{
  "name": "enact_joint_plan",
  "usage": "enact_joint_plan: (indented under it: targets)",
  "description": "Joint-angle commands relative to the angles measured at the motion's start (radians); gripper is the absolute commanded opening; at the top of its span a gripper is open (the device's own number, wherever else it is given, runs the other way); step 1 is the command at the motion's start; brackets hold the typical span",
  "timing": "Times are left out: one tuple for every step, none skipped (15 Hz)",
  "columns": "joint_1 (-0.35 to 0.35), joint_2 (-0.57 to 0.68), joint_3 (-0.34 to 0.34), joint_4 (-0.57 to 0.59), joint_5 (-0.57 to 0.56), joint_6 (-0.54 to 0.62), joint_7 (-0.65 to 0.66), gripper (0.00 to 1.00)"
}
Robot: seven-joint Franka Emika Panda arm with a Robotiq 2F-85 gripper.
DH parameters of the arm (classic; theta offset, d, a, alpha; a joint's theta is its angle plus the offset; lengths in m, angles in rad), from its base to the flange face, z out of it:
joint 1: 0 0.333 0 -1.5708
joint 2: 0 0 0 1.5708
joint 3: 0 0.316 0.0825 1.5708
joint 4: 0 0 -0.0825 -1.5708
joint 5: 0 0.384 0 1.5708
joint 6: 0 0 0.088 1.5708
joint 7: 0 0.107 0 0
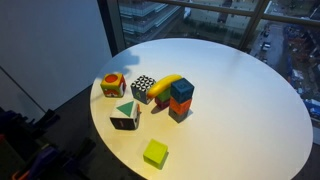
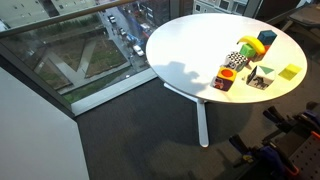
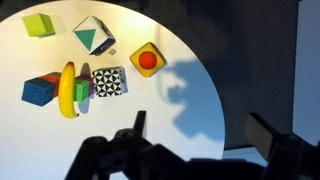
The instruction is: Place the multicolor block on the black and white block
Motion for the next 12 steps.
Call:
enact_joint_plan:
  targets:
    - [-0.005,0.027,-0.012,0.005,-0.022,0.063,-0.013,1.0]
    - [-0.006,0.025,-0.016,-0.015,-0.029,0.096,-0.024,1.0]
    - [-0.007,0.023,-0.02,-0.035,-0.036,0.126,-0.033,1.0]
    - [-0.008,0.025,-0.024,-0.048,-0.04,0.147,-0.039,1.0]
    - [-0.01,0.027,-0.029,-0.062,-0.046,0.162,-0.042,1.0]
    - [-0.012,0.029,-0.033,-0.076,-0.048,0.17,-0.046,1.0]
    - [-0.014,0.032,-0.037,-0.09,-0.054,0.174,-0.049,1.0]
    - [-0.016,0.033,-0.04,-0.106,-0.058,0.179,-0.051,1.0]
    - [-0.019,0.035,-0.043,-0.119,-0.062,0.18,-0.053,1.0]
    - [-0.021,0.036,-0.046,-0.134,-0.066,0.183,-0.057,1.0]
    - [-0.022,0.037,-0.049,-0.147,-0.069,0.188,-0.063,1.0]
    - [-0.023,0.037,-0.051,-0.16,-0.071,0.195,-0.068,1.0]
